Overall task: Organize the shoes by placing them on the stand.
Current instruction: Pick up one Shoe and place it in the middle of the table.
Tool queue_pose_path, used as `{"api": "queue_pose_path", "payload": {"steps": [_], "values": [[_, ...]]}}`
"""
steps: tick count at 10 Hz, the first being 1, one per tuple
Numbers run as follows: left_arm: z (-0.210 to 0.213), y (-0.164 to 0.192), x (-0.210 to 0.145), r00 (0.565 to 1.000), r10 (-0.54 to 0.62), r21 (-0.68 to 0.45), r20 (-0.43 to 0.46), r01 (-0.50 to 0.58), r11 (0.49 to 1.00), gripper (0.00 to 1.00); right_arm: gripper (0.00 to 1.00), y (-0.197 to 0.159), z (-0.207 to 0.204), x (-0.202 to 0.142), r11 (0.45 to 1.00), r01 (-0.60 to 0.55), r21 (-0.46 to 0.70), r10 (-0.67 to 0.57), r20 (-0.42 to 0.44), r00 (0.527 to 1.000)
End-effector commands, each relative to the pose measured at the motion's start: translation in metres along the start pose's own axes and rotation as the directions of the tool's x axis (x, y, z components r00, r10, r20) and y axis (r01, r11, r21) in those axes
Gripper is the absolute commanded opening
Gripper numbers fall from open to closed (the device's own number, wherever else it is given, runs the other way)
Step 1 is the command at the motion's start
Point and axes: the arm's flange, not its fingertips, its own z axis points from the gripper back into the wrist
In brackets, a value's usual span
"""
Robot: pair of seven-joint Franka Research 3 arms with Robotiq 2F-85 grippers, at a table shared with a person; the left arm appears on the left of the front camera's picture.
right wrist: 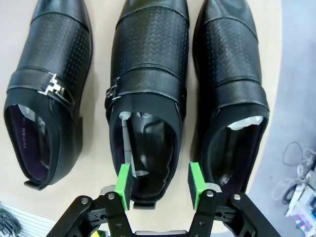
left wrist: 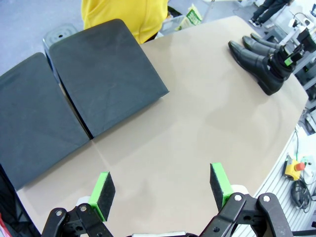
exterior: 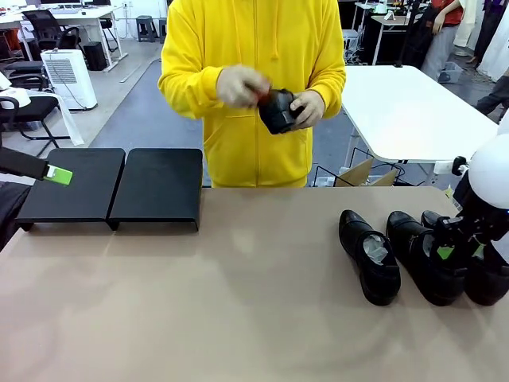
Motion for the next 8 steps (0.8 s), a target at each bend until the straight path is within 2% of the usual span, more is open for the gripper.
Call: {"api": "queue_pose_path", "payload": {"steps": [1,8], "values": [[0.001,0.001,-0.001,1.000,-0.016,-0.011,0.004,0.016,1.000,1.00,0.61,-0.004,-0.005,0.014,0.999,0.023,0.040,-0.024,0.038,0.999],[0.001,0.001,-0.001,1.000,-0.016,-0.011,0.004,0.016,1.000,1.00,0.61,-0.006,-0.032,0.031,0.998,0.041,0.053,-0.041,-0.006,0.999]]}}
